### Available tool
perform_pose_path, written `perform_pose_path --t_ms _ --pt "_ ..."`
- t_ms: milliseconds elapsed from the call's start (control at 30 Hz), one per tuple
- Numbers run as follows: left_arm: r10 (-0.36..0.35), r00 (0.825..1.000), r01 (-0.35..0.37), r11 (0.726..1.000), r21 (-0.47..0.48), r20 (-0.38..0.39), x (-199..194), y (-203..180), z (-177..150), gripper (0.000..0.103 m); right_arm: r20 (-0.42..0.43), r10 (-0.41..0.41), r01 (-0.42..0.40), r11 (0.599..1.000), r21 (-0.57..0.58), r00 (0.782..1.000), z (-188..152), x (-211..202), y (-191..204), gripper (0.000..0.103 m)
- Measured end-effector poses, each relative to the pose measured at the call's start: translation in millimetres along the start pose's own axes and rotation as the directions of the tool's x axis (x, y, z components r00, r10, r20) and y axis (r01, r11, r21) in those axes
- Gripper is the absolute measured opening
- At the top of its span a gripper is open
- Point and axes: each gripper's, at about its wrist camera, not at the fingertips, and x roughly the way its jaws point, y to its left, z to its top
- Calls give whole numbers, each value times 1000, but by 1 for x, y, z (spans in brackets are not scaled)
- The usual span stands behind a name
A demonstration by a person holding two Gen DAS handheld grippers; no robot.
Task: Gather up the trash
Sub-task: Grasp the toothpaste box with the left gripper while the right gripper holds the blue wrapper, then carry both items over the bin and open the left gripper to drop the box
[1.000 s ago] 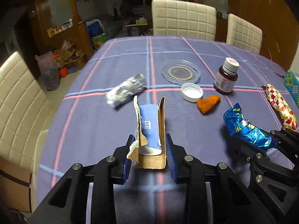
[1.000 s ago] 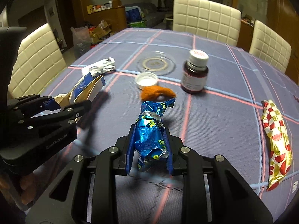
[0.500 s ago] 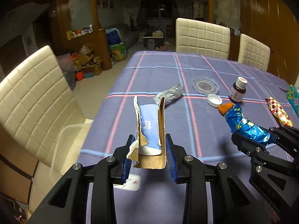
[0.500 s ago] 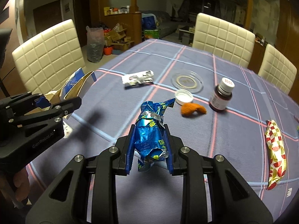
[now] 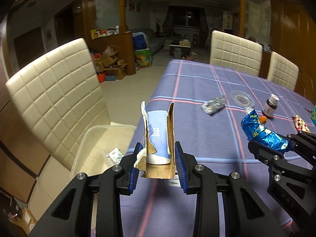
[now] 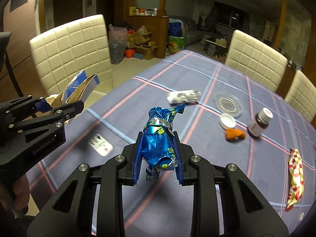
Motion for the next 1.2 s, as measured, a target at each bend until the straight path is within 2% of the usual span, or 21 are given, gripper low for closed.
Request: perform_pose_path --t_ms 533,933,1200 --pt "95 995 -97 990 -99 -18 12 71 -9 32 -19 78 -80 988 -130 997 33 34 72 29" --pt "210 976 -215 963 -164 -49 32 129 -7 32 -21 143 -144 963 -227 990 64 70 118 30" --pt "235 968 -249 947 -202 -90 57 154 -5 32 -16 161 -160 954 -255 987 80 87 132 30"
